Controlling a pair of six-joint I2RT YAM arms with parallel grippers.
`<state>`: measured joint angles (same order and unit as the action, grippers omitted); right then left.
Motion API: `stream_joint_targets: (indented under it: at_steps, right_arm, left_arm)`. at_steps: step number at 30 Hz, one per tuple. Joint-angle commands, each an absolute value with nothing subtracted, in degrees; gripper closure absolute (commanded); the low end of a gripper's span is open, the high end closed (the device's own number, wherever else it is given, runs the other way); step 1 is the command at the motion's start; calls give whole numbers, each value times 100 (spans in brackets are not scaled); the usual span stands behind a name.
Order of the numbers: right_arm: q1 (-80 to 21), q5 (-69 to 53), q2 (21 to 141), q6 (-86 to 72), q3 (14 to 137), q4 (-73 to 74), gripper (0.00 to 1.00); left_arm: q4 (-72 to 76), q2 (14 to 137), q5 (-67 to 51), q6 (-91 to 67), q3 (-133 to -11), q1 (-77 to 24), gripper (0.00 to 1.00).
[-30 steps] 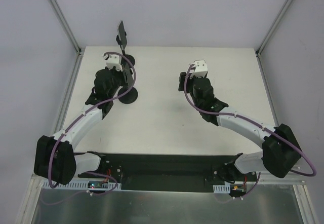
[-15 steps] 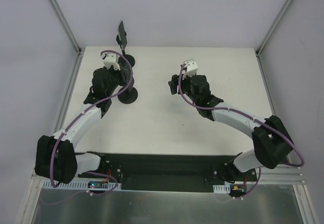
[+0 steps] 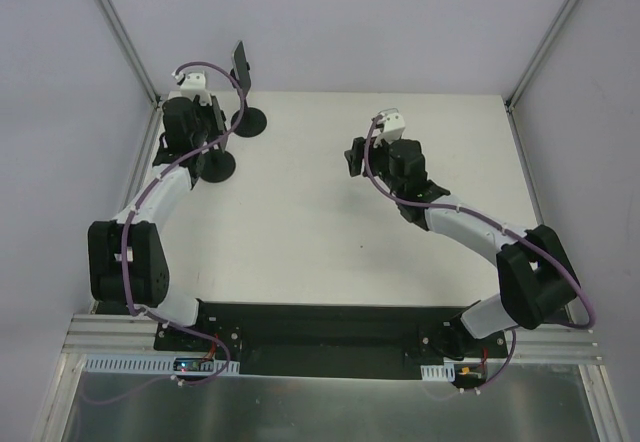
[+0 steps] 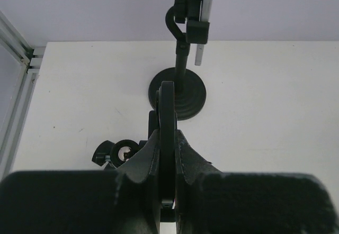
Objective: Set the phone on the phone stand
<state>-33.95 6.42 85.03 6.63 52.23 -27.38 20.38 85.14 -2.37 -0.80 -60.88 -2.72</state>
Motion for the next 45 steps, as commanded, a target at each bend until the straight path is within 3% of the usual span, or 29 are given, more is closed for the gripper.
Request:
stream_joint_targets:
  at_steps: [1, 7, 15, 31, 32, 34, 35, 36, 37, 38, 42, 45]
  right_arm:
    - [-3244, 431, 8385, 501, 5326, -3111, 30]
    - [-3129, 246, 8490, 360, 5379, -3164, 30]
    - [-3111, 185, 8499, 316, 5396, -3190, 30]
    - [-3085, 141, 8499, 264, 5361, -3234, 30]
    - [-3068, 123, 8499, 246, 5361, -3234, 30]
    - [-3067, 106, 8499, 246, 5361, -3243, 30]
    - [-3067, 114, 8499, 246, 5361, -3243, 30]
    - [-3067, 114, 8499, 255, 5370, -3243, 30]
    - [-3067, 106, 8490, 255, 5353, -3243, 30]
    - [-3067, 123, 8482, 264, 5344, -3243, 30]
    - [-3067, 158, 8420, 290, 5405, -3042, 29]
    - [-3059, 403, 8262, 308, 5484, -2655, 28]
  left_arm:
    - [2725, 8762, -940, 53, -6635, -149, 100]
    - [2856, 8964, -1266, -324, -6785, -149, 100]
    - [3172, 8930, -862, -1160, -6583, -290, 100]
    - [3208, 9114, 132, -650, -6583, -896, 100]
    - [3191, 9114, 271, -737, -6583, -896, 95]
    - [3007, 9088, 439, -861, -6592, -896, 72]
    - [2936, 9062, 500, -966, -6600, -896, 53]
    - [2866, 9001, 631, -1028, -6583, -896, 46]
    - [2796, 8957, 702, -1115, -6557, -896, 26]
    - [2638, 8904, 729, -1299, -6522, -896, 15]
    - [1813, 8405, 659, -1757, -6548, -896, 3]
    - [1100, 7815, 651, -2126, -6469, -896, 4]
